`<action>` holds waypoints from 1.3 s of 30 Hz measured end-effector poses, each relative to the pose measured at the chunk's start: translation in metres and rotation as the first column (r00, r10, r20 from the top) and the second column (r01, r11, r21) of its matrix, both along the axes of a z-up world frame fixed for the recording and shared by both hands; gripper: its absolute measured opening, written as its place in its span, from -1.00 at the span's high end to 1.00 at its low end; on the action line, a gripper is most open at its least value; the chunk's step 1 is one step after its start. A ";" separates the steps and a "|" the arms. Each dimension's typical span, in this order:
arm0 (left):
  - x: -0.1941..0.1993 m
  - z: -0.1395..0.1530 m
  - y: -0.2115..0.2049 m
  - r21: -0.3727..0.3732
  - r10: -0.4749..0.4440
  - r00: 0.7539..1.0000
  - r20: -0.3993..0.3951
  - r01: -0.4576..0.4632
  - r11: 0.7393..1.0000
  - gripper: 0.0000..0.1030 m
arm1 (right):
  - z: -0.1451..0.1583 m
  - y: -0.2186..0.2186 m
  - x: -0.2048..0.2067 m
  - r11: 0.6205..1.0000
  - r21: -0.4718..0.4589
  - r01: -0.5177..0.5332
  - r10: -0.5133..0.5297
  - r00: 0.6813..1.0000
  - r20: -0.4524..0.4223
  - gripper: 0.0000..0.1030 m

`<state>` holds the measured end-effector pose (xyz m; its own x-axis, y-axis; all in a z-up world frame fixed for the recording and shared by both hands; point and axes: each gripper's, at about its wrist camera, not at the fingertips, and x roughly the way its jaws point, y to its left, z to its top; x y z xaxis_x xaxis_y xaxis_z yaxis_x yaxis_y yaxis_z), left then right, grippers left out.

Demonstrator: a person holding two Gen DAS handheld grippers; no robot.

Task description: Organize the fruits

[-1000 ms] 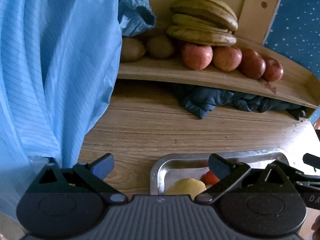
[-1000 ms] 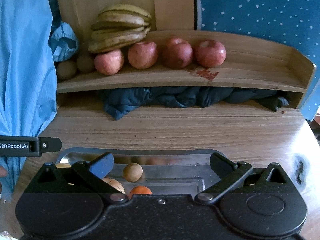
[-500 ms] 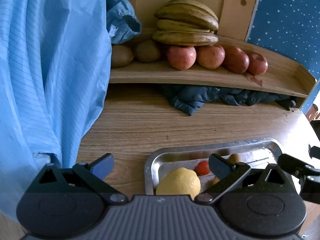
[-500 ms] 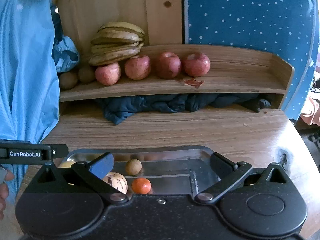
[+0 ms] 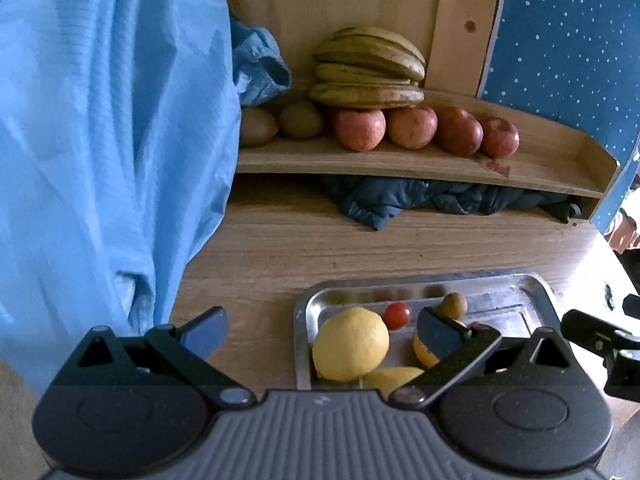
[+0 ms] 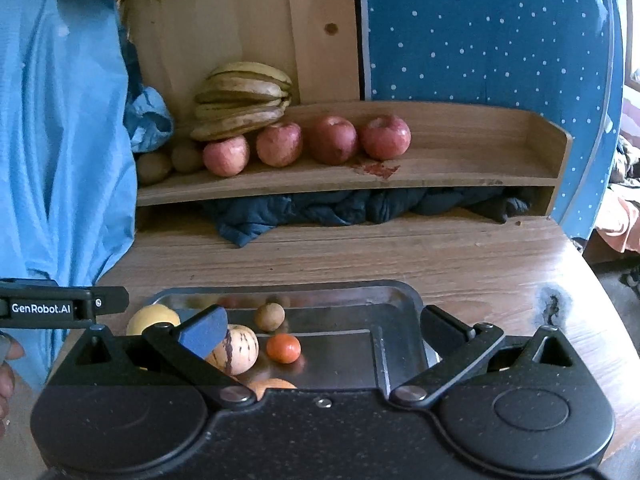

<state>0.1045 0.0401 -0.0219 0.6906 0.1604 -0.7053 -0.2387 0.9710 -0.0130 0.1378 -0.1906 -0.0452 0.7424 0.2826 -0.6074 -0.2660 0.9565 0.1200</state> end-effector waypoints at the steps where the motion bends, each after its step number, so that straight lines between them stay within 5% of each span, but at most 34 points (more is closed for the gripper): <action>1: -0.003 0.000 -0.002 -0.003 0.005 1.000 0.001 -0.005 1.000 -0.99 | 0.001 -0.002 -0.003 1.000 -0.002 -0.003 0.003 1.000 0.002 -0.99; 19: -0.066 0.019 -0.026 0.013 0.016 1.000 0.012 -0.016 1.000 -0.99 | 0.015 -0.024 -0.074 0.998 0.036 -0.049 0.048 0.998 0.032 -0.99; 39: -0.073 0.021 -0.019 0.007 -0.052 0.998 0.041 0.052 0.999 -0.99 | 0.020 -0.016 -0.098 1.000 0.018 -0.011 0.009 0.998 0.063 -0.99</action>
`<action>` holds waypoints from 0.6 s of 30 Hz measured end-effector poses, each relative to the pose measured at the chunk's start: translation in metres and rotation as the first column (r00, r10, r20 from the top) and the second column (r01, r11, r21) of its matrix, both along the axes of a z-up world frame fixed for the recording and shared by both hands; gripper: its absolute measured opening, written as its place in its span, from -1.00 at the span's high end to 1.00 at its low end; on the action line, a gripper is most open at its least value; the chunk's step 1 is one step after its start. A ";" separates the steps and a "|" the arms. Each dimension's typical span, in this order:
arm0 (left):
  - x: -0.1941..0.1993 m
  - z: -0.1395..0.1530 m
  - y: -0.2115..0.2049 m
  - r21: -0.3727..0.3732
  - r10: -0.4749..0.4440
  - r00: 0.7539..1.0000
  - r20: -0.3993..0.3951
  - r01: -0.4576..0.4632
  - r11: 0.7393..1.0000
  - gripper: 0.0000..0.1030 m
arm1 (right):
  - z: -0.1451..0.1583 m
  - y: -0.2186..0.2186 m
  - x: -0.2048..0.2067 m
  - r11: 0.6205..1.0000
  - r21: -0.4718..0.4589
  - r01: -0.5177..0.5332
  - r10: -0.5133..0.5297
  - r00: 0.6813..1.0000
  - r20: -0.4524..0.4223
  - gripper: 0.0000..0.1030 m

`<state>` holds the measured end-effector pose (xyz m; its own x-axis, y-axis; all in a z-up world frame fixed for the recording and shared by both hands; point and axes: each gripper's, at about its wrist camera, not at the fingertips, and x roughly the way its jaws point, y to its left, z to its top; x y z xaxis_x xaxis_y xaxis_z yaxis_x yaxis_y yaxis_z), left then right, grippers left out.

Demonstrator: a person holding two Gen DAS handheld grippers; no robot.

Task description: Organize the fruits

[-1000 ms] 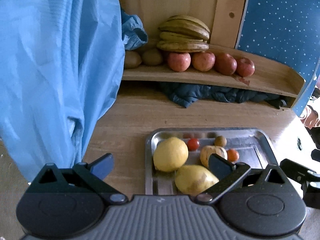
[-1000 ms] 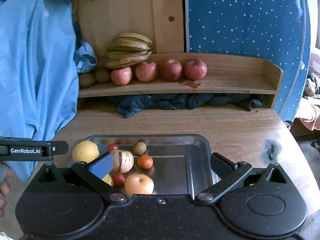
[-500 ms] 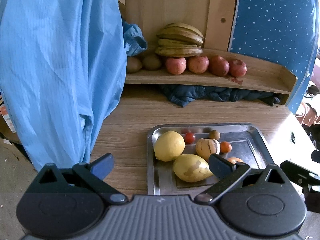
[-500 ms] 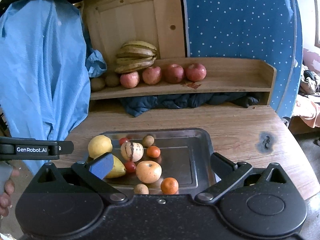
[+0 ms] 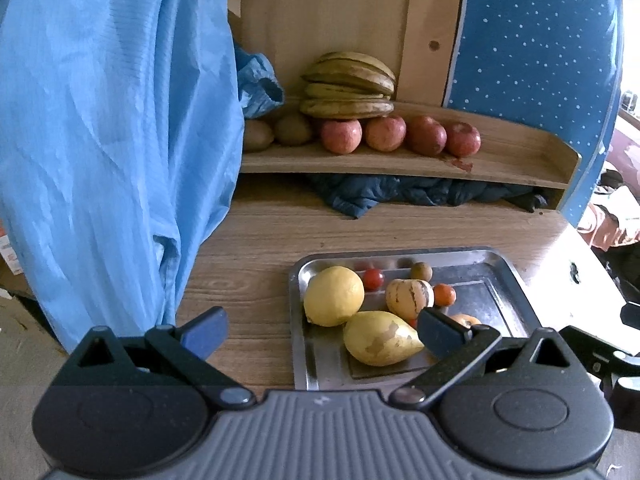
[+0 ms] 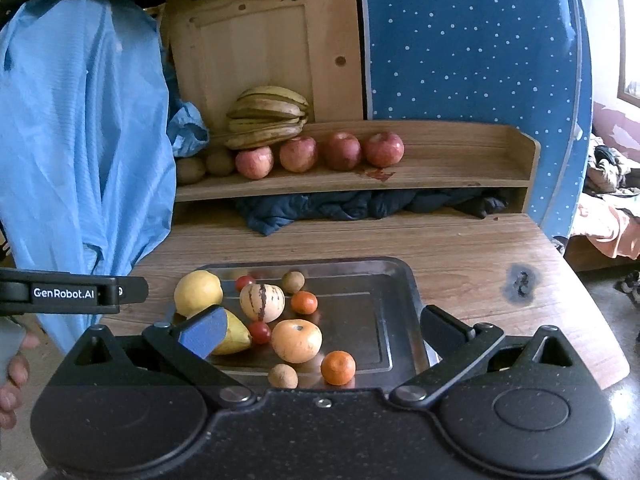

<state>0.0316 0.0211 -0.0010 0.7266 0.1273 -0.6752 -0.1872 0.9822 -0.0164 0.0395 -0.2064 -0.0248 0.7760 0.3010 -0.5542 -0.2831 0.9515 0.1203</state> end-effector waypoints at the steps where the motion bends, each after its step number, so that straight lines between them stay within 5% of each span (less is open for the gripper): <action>1: 0.000 0.000 0.001 0.000 -0.007 1.000 -0.002 0.007 1.000 -0.99 | 0.000 0.001 -0.001 1.000 -0.001 0.006 -0.006 1.000 -0.001 -0.99; 18: -0.004 0.002 0.024 0.008 -0.133 0.991 0.032 0.133 0.991 -0.99 | 0.005 0.035 -0.020 0.989 0.003 0.150 -0.150 0.989 0.017 -0.99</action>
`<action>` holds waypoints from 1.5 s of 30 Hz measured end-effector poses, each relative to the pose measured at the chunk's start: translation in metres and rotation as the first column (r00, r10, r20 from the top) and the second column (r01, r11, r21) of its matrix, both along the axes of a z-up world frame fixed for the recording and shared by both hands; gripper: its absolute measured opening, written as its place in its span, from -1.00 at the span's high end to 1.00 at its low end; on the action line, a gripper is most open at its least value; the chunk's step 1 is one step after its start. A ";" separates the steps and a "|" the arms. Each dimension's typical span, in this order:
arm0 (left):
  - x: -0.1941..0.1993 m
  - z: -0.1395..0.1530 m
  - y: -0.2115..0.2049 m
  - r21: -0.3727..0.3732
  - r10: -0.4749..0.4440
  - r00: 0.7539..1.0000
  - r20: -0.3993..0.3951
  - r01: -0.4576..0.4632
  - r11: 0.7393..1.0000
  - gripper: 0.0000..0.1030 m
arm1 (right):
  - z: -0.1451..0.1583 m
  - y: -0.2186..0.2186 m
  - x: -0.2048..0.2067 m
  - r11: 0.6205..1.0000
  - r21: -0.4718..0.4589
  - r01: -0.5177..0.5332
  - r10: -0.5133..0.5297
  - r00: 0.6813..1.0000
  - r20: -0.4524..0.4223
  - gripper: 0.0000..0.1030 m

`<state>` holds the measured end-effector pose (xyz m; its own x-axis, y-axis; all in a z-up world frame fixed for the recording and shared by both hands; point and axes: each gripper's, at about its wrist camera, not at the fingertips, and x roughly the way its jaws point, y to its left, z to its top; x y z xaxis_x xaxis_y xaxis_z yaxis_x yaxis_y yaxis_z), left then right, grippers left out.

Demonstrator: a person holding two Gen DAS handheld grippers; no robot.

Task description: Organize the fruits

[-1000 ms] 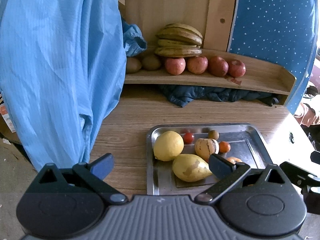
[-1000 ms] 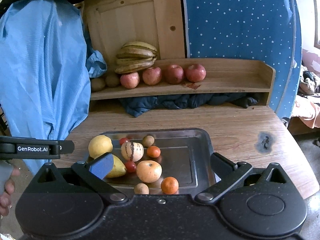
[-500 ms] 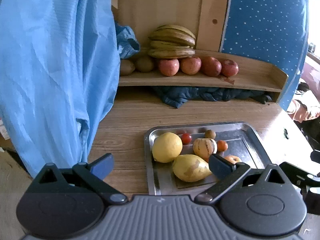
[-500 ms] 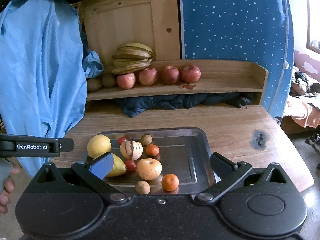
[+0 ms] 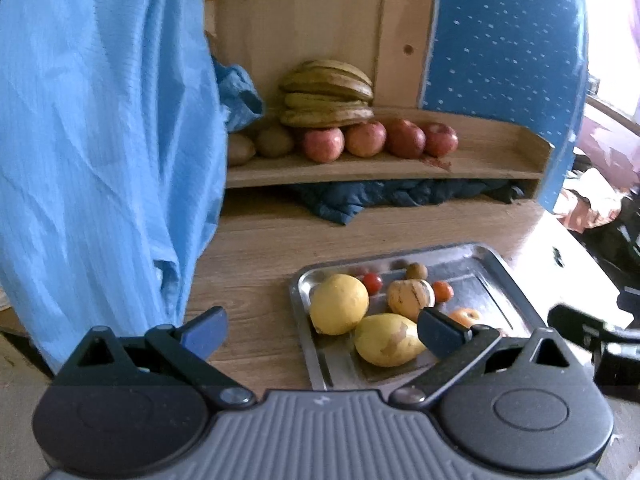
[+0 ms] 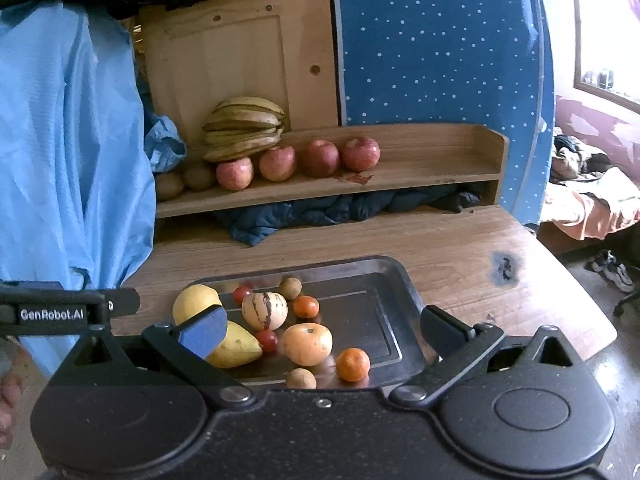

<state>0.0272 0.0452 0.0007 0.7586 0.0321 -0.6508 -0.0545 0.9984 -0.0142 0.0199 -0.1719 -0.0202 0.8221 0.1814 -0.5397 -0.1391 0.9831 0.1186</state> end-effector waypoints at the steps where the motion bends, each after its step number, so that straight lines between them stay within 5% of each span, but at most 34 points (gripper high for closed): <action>1: -0.001 0.000 0.000 0.003 -0.013 1.000 0.005 0.013 1.000 -0.99 | 0.002 0.002 -0.002 1.000 -0.004 0.010 -0.010 1.000 0.010 -0.99; 15: -0.020 -0.009 0.032 -0.019 -0.102 0.994 0.050 0.103 0.994 -0.99 | 0.008 0.030 -0.048 0.989 -0.048 0.139 -0.134 0.987 0.091 -0.99; 45: -0.067 -0.022 0.055 -0.028 -0.111 0.991 0.076 0.114 0.993 -0.99 | -0.012 0.042 -0.092 0.987 -0.090 0.131 -0.127 0.991 0.048 -0.99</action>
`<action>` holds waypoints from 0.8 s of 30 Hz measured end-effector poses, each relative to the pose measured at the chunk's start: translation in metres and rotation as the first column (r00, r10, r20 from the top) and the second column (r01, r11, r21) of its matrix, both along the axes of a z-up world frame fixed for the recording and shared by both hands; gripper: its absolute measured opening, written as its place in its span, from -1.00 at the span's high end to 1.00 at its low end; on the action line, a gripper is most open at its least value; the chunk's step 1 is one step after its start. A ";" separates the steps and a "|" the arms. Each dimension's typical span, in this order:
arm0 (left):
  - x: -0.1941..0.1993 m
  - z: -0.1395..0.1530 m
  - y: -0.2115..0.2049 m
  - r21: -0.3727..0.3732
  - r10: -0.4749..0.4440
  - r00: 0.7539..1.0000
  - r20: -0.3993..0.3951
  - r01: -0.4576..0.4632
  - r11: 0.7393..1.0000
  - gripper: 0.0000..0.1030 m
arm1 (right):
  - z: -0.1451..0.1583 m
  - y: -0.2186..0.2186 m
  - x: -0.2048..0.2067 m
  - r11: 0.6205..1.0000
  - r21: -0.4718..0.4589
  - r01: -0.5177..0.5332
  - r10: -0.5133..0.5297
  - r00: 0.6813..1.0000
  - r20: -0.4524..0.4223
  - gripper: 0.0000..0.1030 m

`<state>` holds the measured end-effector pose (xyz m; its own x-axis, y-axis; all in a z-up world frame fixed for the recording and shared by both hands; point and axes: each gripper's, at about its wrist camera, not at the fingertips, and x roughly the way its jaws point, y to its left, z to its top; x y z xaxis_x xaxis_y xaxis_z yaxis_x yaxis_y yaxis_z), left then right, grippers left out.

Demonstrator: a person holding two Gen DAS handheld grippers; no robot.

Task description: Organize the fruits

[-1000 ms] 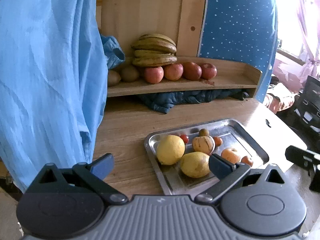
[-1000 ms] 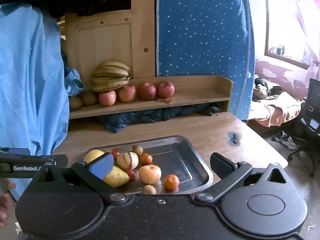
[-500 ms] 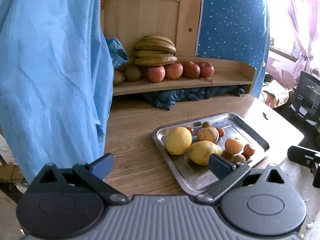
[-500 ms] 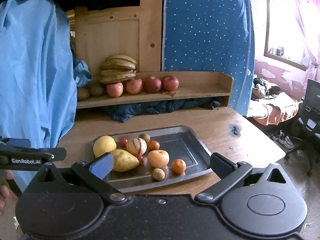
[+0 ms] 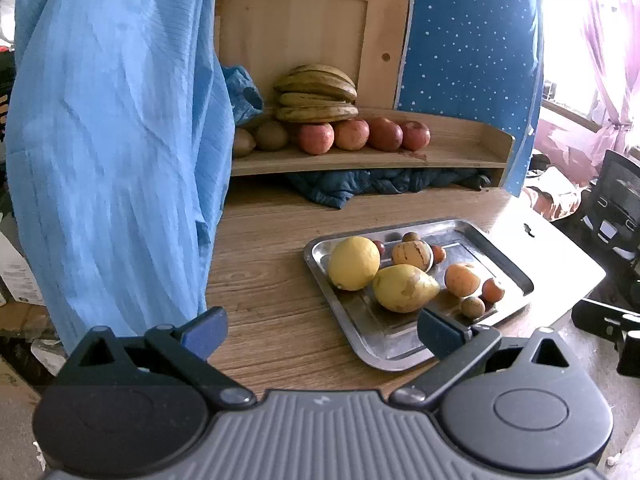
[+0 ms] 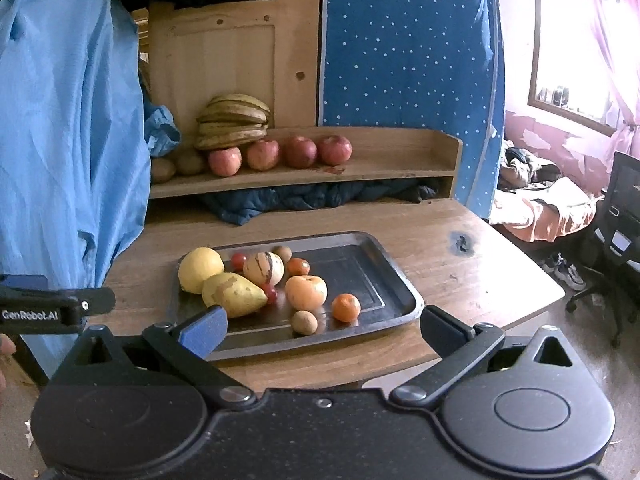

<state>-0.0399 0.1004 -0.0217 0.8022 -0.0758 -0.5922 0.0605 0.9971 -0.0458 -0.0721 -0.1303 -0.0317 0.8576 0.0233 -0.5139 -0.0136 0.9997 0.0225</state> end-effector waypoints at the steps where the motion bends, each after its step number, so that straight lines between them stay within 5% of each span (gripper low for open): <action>1: -0.001 0.000 0.000 0.001 0.002 1.000 0.000 -0.002 1.000 -0.99 | 0.000 0.000 0.000 1.000 0.000 0.001 -0.001 1.000 -0.003 -0.99; 24: -0.005 -0.003 -0.009 0.037 -0.034 0.999 -0.014 0.034 0.999 -0.99 | -0.005 -0.006 -0.001 1.000 0.017 0.027 -0.026 0.999 -0.031 -0.99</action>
